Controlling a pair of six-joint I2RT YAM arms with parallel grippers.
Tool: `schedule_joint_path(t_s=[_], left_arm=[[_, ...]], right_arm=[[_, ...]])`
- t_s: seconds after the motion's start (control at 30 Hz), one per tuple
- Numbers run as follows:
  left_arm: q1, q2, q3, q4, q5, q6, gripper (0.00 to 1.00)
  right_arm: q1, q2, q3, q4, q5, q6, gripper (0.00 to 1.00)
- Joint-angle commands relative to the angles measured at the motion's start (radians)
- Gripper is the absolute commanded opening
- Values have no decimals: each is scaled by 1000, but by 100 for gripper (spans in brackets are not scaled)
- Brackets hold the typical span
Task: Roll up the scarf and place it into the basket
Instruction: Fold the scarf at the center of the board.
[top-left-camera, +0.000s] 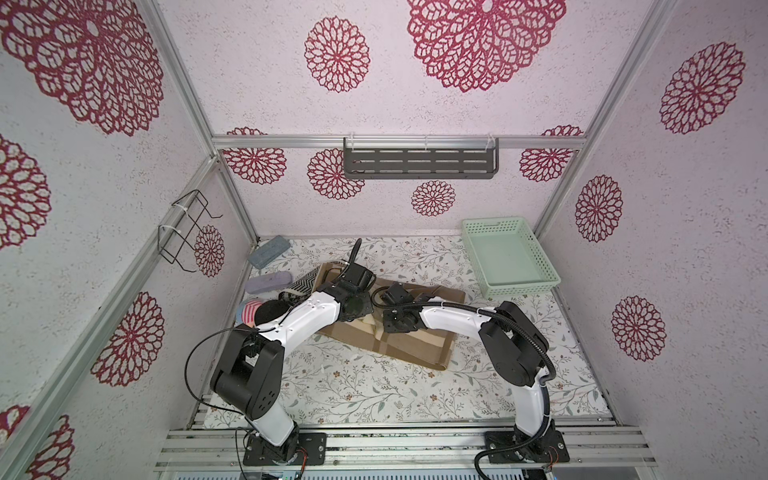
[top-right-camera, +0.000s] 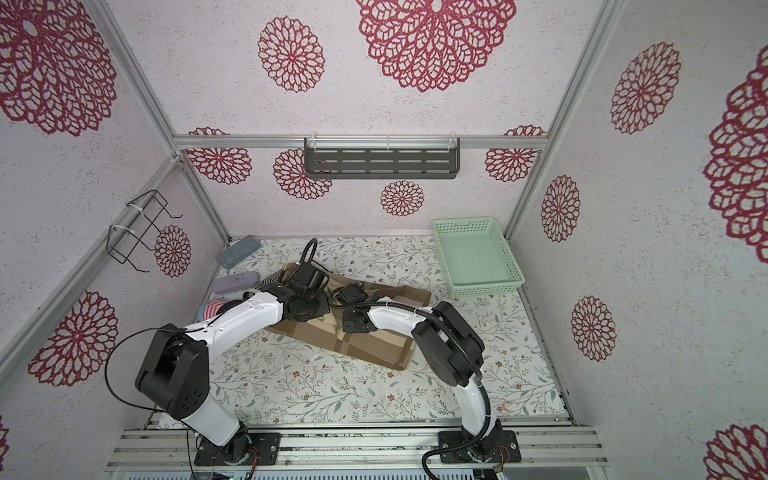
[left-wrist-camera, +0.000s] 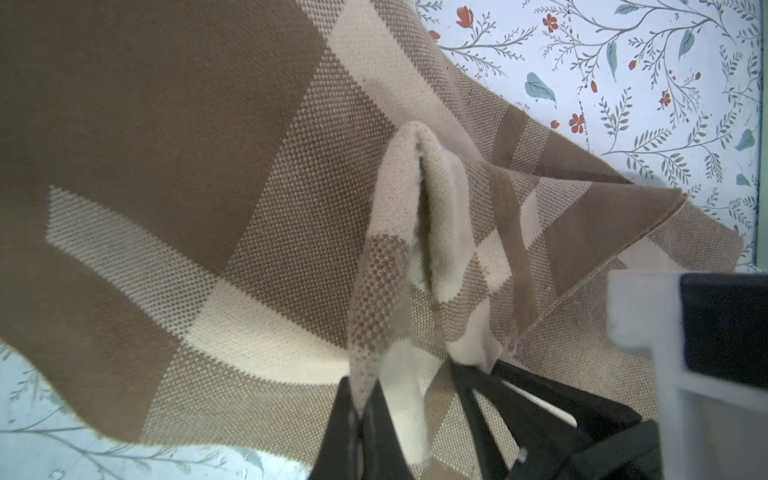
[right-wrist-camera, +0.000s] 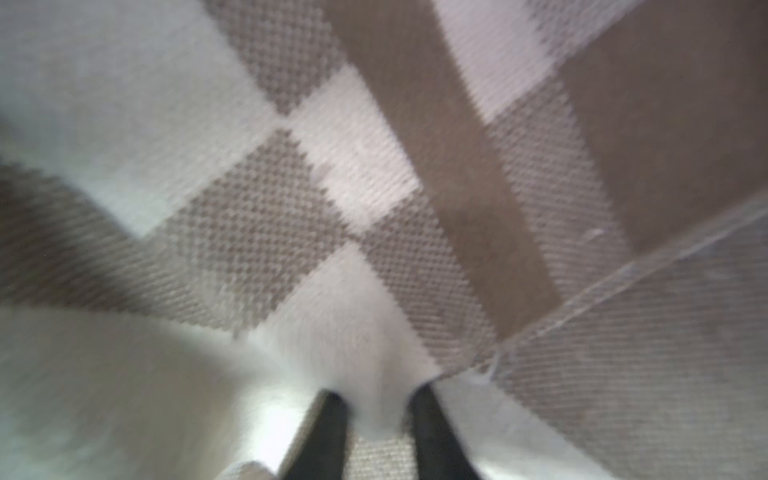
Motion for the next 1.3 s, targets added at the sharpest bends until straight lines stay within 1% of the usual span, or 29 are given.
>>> schedule_joint_path(t_s=[0.0,0.03,0.07,0.27,0.4,0.5,0.6,0.73,0.8,0.87,1.07,1.27], left_arm=[[2,-49,-5,-49,-35,20,0],[2,-64,-5,-65,-40,25,0],[3,-81,-5,-84,-41,31,0],[3,-216,-24,-183,-17,49,0],[3,-301,-39,-225,33,40,0],[2,-346,-37,-253,76,25,0],[2,-383,-40,-272,104,6,0],[4,-415,-50,-308,78,-12,0],[8,-416,-55,-324,61,-20,0],[14,-416,-66,-328,60,-34,0],[31,-426,-70,-353,82,-68,0],[54,-471,-44,-445,85,-74,0]], right_arm=[[-2,-28,54,-80,119,-28,7],[-8,-39,64,-102,152,-38,2],[-15,-49,77,-125,186,-51,0],[-81,-88,180,-195,348,-169,0],[-124,-67,313,-173,392,-289,0],[-139,-1,469,-166,407,-389,0],[-144,100,664,-188,415,-469,0],[-145,231,918,-199,400,-536,0],[-149,279,1005,-189,382,-550,0],[-151,299,1035,-139,351,-560,0],[-154,319,1035,1,239,-565,0],[-156,342,1035,85,217,-565,0]])
